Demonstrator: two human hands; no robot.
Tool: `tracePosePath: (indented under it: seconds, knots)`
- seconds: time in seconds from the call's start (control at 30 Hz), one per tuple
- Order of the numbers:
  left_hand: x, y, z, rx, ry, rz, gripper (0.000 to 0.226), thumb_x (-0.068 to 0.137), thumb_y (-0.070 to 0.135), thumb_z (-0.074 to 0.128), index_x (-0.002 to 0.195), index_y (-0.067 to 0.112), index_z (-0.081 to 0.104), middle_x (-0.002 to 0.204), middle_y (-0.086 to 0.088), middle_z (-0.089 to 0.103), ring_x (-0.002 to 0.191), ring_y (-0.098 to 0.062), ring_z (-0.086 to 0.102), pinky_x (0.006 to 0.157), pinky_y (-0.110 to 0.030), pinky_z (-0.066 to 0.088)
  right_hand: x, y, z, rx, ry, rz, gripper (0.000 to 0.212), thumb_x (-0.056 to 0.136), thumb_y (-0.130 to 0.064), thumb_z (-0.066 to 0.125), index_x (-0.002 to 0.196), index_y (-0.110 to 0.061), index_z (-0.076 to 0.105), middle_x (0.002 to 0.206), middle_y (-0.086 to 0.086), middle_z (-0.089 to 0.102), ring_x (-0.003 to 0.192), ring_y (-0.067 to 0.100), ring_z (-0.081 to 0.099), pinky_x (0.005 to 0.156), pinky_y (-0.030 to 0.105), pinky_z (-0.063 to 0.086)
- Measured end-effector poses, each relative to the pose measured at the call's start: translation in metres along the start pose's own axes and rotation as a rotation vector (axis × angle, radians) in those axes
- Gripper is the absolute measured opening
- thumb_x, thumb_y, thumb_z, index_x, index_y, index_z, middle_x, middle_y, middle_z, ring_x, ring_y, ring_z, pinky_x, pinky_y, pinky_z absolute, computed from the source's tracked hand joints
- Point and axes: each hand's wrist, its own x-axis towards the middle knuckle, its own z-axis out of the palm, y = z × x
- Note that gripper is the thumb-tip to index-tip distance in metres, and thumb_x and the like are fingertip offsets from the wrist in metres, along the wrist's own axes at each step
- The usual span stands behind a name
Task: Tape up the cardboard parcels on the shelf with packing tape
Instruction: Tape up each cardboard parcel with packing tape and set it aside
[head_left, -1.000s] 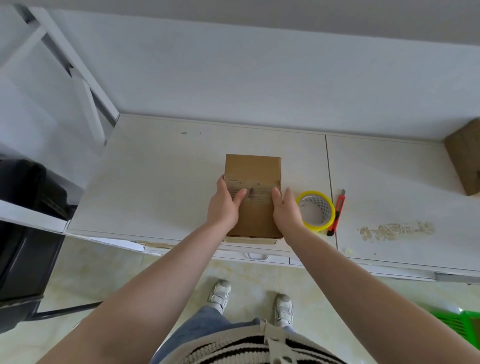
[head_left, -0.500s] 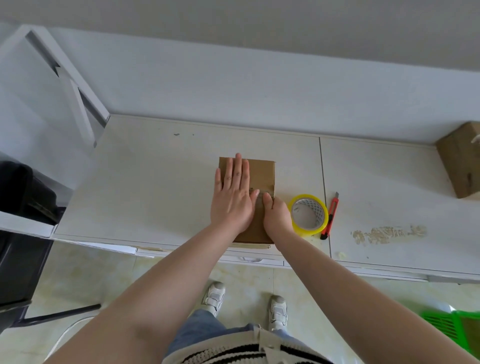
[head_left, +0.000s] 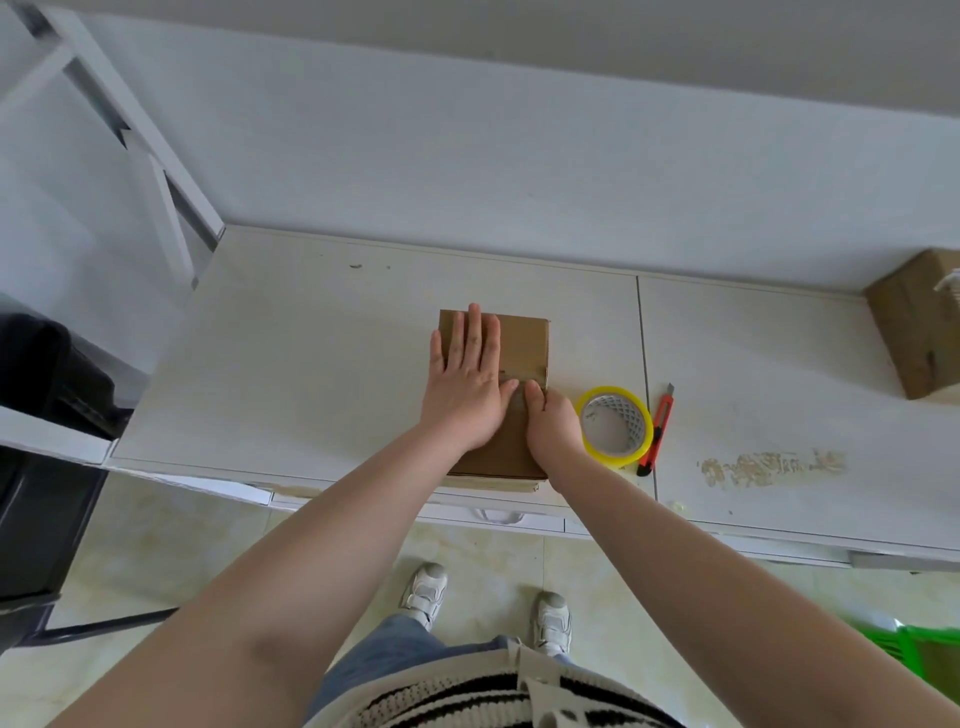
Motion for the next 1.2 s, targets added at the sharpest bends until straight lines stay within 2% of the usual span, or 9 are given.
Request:
tracePosePath:
  seconds: [0.13, 0.4, 0.5, 0.57, 0.7, 0.83, 0.97, 1.1, 1.2]
  knots:
    - [-0.021, 0.004, -0.003, -0.131, 0.086, -0.239, 0.097, 0.095, 0.062, 0.039, 0.155, 0.004, -0.011, 0.161, -0.019, -0.023, 0.150, -0.033, -0.016, 0.120, -0.049, -0.008, -0.005, 0.000, -0.002, 0.060, -0.027, 0.018, 0.045, 0.106, -0.040, 0.031, 0.114, -0.007, 0.061, 0.095, 0.008, 0.063, 0.097, 0.032, 0.061, 0.083, 0.038, 0.049]
    - [-0.009, -0.005, -0.028, -0.761, -0.168, -0.518, 0.128, 0.076, 0.081, 0.050, 0.153, 0.006, -0.019, 0.163, -0.012, -0.021, 0.151, -0.025, -0.015, 0.122, -0.053, 0.000, -0.028, -0.012, -0.015, 0.153, -0.098, -0.241, 0.051, 0.092, -0.047, 0.039, 0.139, -0.034, 0.052, 0.142, -0.010, 0.051, 0.132, 0.023, 0.041, 0.113, 0.048, 0.033]
    - [-0.004, -0.014, -0.026, -1.259, -0.288, -0.424, 0.118, 0.070, 0.073, 0.070, 0.157, 0.021, 0.008, 0.160, -0.013, 0.024, 0.142, -0.032, 0.036, 0.113, -0.051, 0.037, -0.034, -0.013, -0.020, -0.143, -0.021, -0.374, 0.049, 0.096, -0.019, 0.048, 0.143, -0.031, 0.048, 0.155, -0.011, 0.033, 0.136, 0.023, 0.027, 0.111, 0.051, 0.026]
    - [-0.009, -0.014, -0.022, -1.461, -0.308, -0.408, 0.076, 0.089, 0.048, 0.067, 0.149, 0.020, 0.031, 0.141, -0.012, 0.052, 0.120, -0.028, 0.059, 0.099, -0.045, 0.052, -0.038, -0.010, -0.022, -0.259, 0.081, -0.421, 0.056, 0.093, -0.017, 0.059, 0.146, -0.028, 0.044, 0.156, -0.013, 0.032, 0.136, 0.022, 0.027, 0.110, 0.048, 0.026]
    - [-0.016, -0.013, -0.013, -1.498, -0.278, -0.386, 0.057, 0.098, 0.044, 0.055, 0.147, 0.022, 0.035, 0.134, -0.007, 0.058, 0.116, -0.024, 0.062, 0.097, -0.042, 0.053, -0.034, 0.005, -0.015, -0.358, 0.115, -0.494, 0.064, 0.093, -0.032, 0.063, 0.150, -0.016, 0.038, 0.160, -0.003, 0.026, 0.136, 0.026, 0.026, 0.111, 0.041, 0.027]
    - [-0.016, -0.017, -0.019, -1.402, -0.245, -0.379, 0.044, 0.097, 0.041, 0.058, 0.136, 0.022, 0.050, 0.128, -0.005, 0.063, 0.112, -0.022, 0.062, 0.094, -0.039, 0.052, -0.037, 0.010, 0.002, -0.416, 0.190, -0.582, 0.064, 0.095, -0.047, 0.036, 0.145, -0.008, 0.045, 0.156, 0.008, 0.036, 0.128, 0.032, 0.032, 0.105, 0.048, 0.035]
    - [-0.017, -0.013, -0.024, -1.342, -0.188, -0.382, 0.041, 0.088, 0.041, 0.071, 0.123, 0.021, 0.063, 0.111, 0.001, 0.070, 0.101, -0.016, 0.066, 0.078, -0.027, 0.052, -0.035, 0.011, 0.006, -0.386, 0.214, -0.599, 0.060, 0.097, -0.037, 0.023, 0.144, -0.008, 0.047, 0.156, 0.007, 0.036, 0.128, 0.028, 0.029, 0.106, 0.050, 0.036]
    - [-0.018, -0.015, -0.020, -1.307, -0.143, -0.433, 0.032, 0.097, 0.043, 0.057, 0.120, 0.020, 0.059, 0.120, -0.004, 0.067, 0.108, -0.023, 0.065, 0.095, -0.040, 0.052, -0.034, 0.013, 0.006, -0.403, 0.199, -0.603, 0.063, 0.093, -0.030, 0.019, 0.148, -0.010, 0.041, 0.157, 0.005, 0.032, 0.130, 0.028, 0.029, 0.108, 0.048, 0.033]
    - [-0.018, -0.016, -0.017, -1.166, -0.062, -0.398, 0.053, 0.101, 0.040, 0.051, 0.149, 0.023, 0.036, 0.146, -0.003, 0.051, 0.126, -0.023, 0.054, 0.108, -0.041, 0.042, -0.033, 0.012, 0.007, -0.413, 0.199, -0.593, 0.063, 0.094, -0.031, 0.018, 0.150, -0.011, 0.038, 0.158, 0.004, 0.031, 0.132, 0.029, 0.028, 0.109, 0.048, 0.033]
